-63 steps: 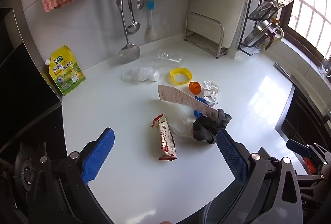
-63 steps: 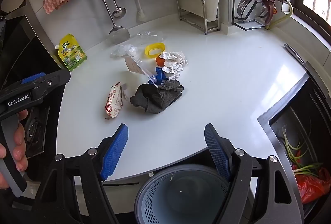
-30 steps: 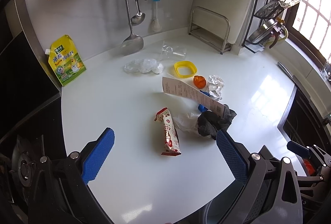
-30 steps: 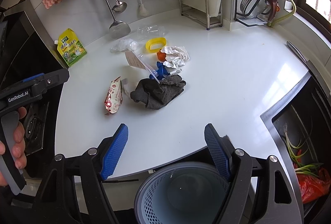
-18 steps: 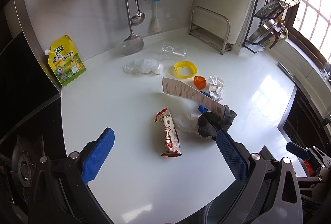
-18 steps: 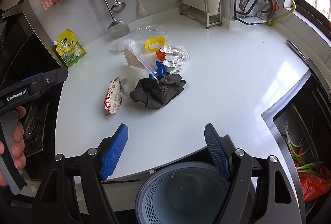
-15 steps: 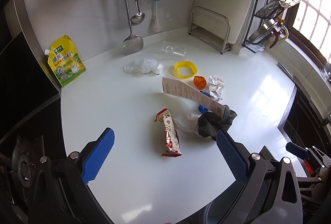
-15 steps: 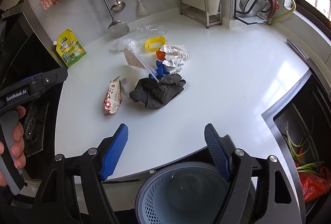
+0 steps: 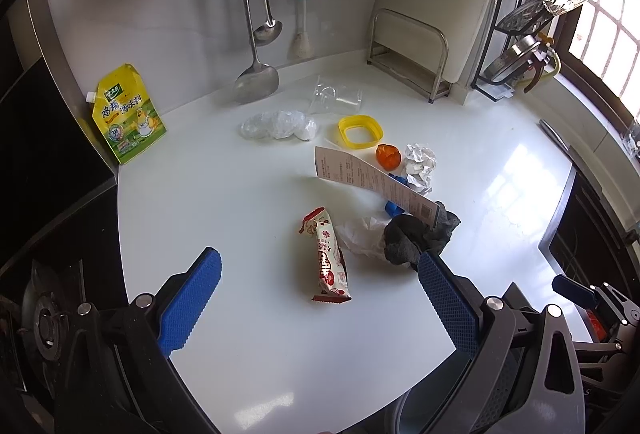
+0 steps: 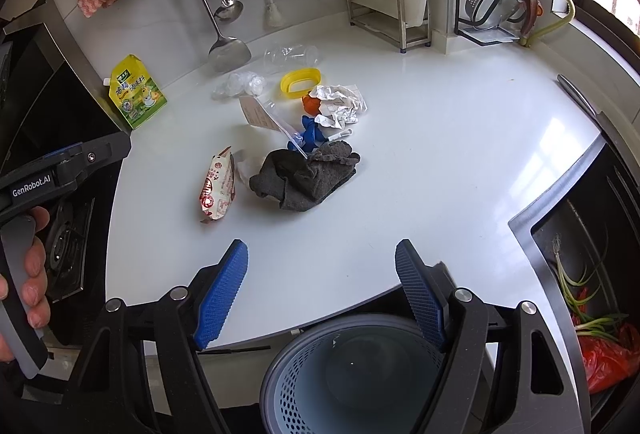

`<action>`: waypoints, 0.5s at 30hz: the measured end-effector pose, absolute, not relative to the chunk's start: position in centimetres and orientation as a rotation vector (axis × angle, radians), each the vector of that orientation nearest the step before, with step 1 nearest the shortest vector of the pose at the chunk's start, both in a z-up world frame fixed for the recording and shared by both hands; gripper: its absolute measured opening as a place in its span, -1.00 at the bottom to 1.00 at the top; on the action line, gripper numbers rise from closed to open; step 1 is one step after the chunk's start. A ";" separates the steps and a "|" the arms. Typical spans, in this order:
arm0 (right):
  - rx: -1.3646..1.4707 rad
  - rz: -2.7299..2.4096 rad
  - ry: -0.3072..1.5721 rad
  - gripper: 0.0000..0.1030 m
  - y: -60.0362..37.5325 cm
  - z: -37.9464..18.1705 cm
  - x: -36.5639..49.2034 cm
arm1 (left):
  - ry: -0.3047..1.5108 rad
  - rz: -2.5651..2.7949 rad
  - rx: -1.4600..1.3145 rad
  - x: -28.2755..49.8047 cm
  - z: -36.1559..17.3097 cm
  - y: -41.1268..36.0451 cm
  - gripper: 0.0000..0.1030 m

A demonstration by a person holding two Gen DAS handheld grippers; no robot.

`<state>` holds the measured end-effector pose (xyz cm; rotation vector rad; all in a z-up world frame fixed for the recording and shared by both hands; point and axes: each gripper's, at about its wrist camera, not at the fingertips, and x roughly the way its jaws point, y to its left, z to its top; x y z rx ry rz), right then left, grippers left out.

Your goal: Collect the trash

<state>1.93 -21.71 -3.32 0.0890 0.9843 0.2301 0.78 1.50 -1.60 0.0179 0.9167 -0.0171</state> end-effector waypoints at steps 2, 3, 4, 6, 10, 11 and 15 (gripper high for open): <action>0.086 0.233 0.986 0.41 -21.6 -3.3 2.1 | 0.919 -0.015 0.015 0.8 -1.7 1.6 0.88; 0.085 0.236 0.986 0.41 -21.6 -3.3 2.2 | 0.921 -0.014 0.013 0.8 -1.8 1.6 0.88; 0.083 0.239 0.987 0.41 -21.5 -3.3 2.3 | 0.923 -0.013 0.011 0.8 -1.9 1.6 0.88; 0.078 0.244 0.986 0.41 -21.4 -3.2 2.4 | 0.927 -0.010 0.007 0.8 -2.0 1.8 0.88; 0.070 0.251 0.991 0.41 -21.1 -3.2 2.9 | 0.935 -0.004 0.000 1.1 -2.3 2.2 0.88; 0.068 0.252 0.992 0.41 -21.0 -3.2 3.0 | 0.937 -0.002 -0.002 1.2 -2.3 2.2 0.88; 0.053 0.261 0.995 0.41 -20.6 -3.2 3.7 | 0.947 0.005 -0.009 1.6 -2.7 2.8 0.88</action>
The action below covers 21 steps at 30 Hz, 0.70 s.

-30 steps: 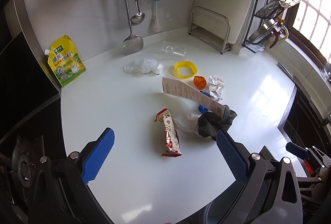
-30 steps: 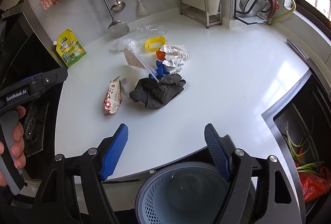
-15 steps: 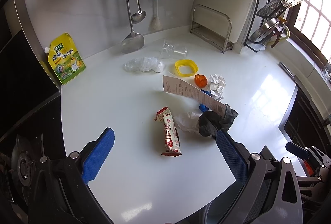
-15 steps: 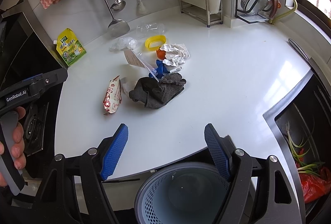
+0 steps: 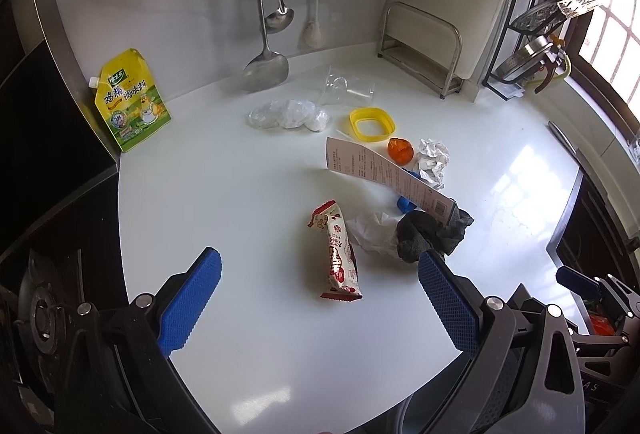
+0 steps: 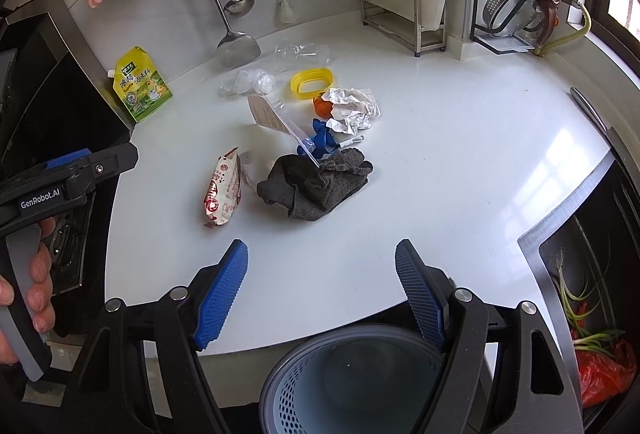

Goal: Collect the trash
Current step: 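Grasp the receipt in clear plastic bag with the right gripper and lift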

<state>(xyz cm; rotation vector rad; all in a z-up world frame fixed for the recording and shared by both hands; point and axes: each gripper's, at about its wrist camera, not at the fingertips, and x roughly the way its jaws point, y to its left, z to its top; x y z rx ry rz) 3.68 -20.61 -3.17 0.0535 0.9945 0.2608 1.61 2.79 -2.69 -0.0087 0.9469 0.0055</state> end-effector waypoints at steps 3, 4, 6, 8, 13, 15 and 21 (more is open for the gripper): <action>0.040 0.270 0.993 0.41 -20.3 -3.0 4.3 | 0.956 0.013 -0.016 2.0 -3.1 3.3 0.88; 0.036 0.273 0.993 0.41 -20.2 -3.0 4.6 | 0.960 0.017 -0.018 2.1 -3.3 3.5 0.88; 0.025 0.280 0.992 0.41 -19.9 -2.9 5.2 | 0.969 0.022 -0.022 2.3 -3.7 3.9 0.88; 0.010 0.289 0.989 0.41 -19.6 -2.8 5.9 | 0.979 0.029 -0.026 2.6 -4.1 4.3 0.88; -0.038 0.325 0.967 0.41 -18.2 -2.4 8.1 | 1.002 0.040 -0.034 3.2 -5.2 5.3 0.88; -0.056 0.342 0.962 0.41 -17.6 -2.4 9.4 | 1.013 0.043 -0.039 3.4 -5.6 5.7 0.88; -0.141 0.427 0.993 0.41 -15.1 -3.7 14.6 | 1.046 0.040 -0.040 3.8 -6.8 6.3 0.88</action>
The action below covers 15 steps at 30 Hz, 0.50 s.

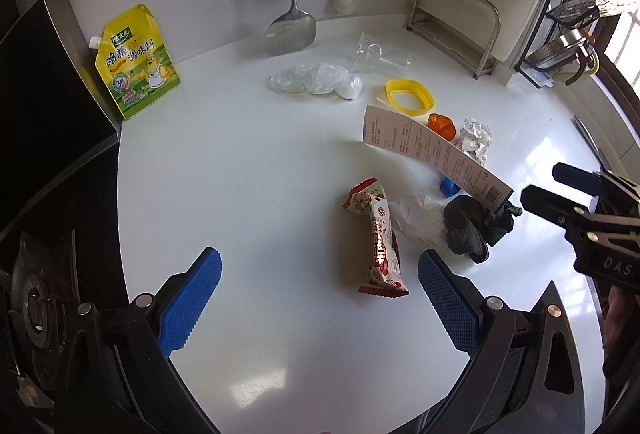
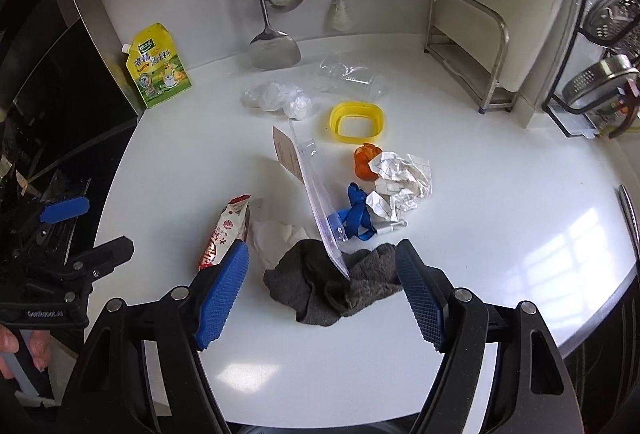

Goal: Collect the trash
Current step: 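Grasp the receipt in clear plastic bag with the right gripper and lift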

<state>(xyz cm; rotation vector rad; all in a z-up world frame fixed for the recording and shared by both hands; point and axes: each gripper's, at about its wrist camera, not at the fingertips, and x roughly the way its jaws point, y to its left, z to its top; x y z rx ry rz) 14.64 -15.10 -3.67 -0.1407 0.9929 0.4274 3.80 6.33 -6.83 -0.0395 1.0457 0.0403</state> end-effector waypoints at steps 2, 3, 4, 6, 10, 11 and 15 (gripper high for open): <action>-0.170 0.477 1.025 0.40 -13.5 -4.3 16.2 | 1.057 0.040 -0.036 3.9 -7.3 6.4 0.88; -0.188 0.494 1.038 0.39 -12.6 -4.6 16.9 | 1.062 0.038 -0.035 4.0 -7.5 6.4 0.88; -0.209 0.504 1.050 0.39 -11.8 -5.0 17.5 | 1.065 0.036 -0.034 4.0 -7.7 6.4 0.88; -0.241 0.531 1.072 0.27 -10.3 -5.8 18.5 | 1.074 0.033 -0.032 4.3 -8.0 6.4 0.88; -0.309 0.537 1.127 0.05 -8.2 -7.8 20.1 | 1.084 0.023 -0.033 4.8 -8.3 6.4 0.88; -0.313 0.538 1.141 0.03 -8.1 -8.3 20.5 | 1.082 0.018 -0.036 4.9 -8.3 6.5 0.88; -0.355 0.557 1.159 -0.14 -6.8 -9.4 21.0 | 1.070 0.002 -0.054 5.4 -8.2 6.7 0.88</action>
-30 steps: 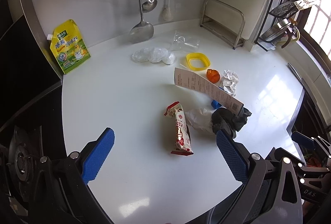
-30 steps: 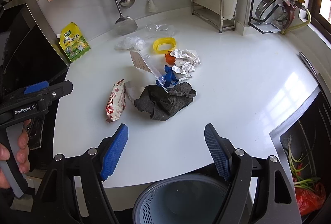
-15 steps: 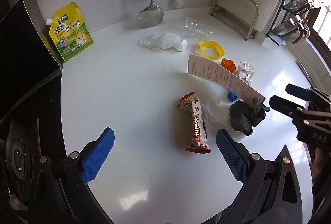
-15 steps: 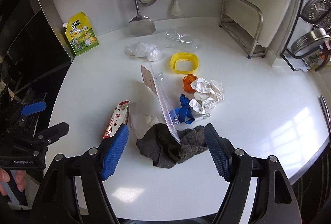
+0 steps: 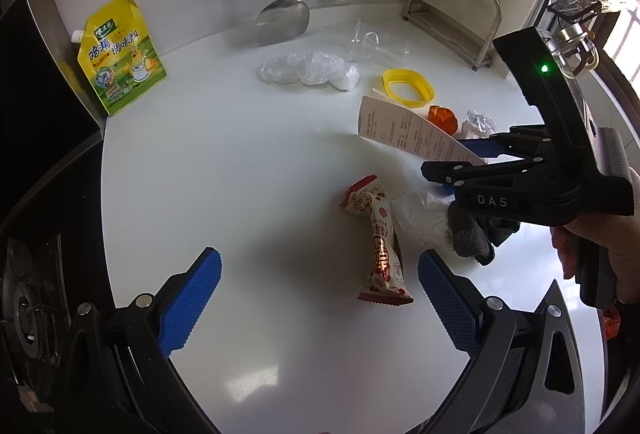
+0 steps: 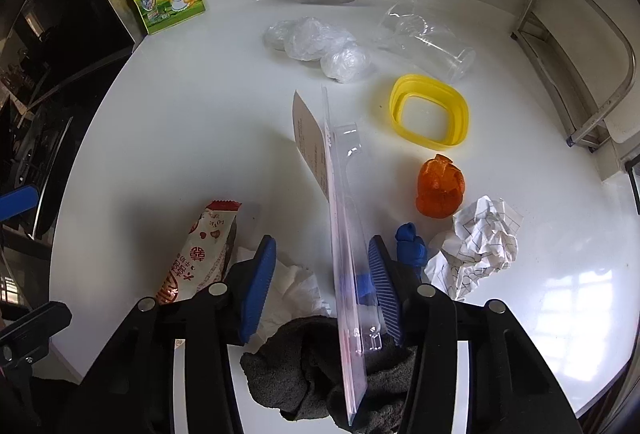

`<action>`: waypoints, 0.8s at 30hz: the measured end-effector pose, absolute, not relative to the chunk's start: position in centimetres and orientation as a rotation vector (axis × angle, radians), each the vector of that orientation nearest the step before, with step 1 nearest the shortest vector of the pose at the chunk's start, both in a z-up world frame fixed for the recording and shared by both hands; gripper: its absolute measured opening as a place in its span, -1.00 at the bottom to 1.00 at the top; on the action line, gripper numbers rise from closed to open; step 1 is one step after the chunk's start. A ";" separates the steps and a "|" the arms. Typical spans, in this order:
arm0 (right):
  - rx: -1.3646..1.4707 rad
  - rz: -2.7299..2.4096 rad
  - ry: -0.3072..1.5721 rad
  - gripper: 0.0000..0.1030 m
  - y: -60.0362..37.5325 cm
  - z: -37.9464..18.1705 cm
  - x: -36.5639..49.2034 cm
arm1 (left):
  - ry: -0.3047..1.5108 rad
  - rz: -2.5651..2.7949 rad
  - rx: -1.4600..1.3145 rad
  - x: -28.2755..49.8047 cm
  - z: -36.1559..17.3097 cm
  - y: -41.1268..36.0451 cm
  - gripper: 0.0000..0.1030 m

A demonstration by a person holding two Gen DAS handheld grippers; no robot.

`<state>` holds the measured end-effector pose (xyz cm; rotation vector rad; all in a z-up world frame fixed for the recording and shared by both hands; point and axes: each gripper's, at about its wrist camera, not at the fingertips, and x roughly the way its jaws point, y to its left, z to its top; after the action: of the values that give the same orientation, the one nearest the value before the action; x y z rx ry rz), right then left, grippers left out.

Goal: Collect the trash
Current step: 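Grasp the receipt in clear plastic bag with the right gripper and lift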

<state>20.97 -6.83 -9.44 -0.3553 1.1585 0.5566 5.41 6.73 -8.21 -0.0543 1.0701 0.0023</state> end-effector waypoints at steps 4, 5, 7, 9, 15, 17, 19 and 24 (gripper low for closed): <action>-0.378 0.560 1.177 -0.48 -6.3 -10.3 21.6 | 1.072 -0.009 -0.063 5.9 -8.5 6.8 0.88; -0.387 0.557 1.183 -0.57 -6.3 -10.6 21.8 | 1.074 -0.011 -0.063 6.0 -8.5 6.8 0.88; -0.399 0.550 1.195 -0.64 -6.3 -11.1 22.1 | 1.078 -0.015 -0.062 6.2 -8.7 6.7 0.88; -0.402 0.545 1.187 -0.67 -6.3 -11.0 22.4 | 1.084 -0.015 -0.062 6.3 -8.9 6.8 0.88; -0.354 0.569 1.101 -0.80 -6.5 -7.6 22.3 | 1.098 -0.012 -0.081 6.3 -9.6 7.2 0.88; -0.322 0.577 1.059 -0.80 -7.0 -5.7 22.1 | 1.102 -0.015 -0.086 6.5 -9.9 7.2 0.88; -0.299 0.581 1.021 -0.80 -7.5 -3.8 21.8 | 1.112 -0.016 -0.088 6.7 -10.3 7.1 0.88; -0.238 0.568 0.940 -0.80 -10.2 0.5 20.7 | 1.132 -0.030 -0.089 7.8 -11.9 6.0 0.88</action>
<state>20.71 -10.15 0.51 -0.2384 0.9396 0.5676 7.78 6.03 -11.91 -0.0889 1.1321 -0.0299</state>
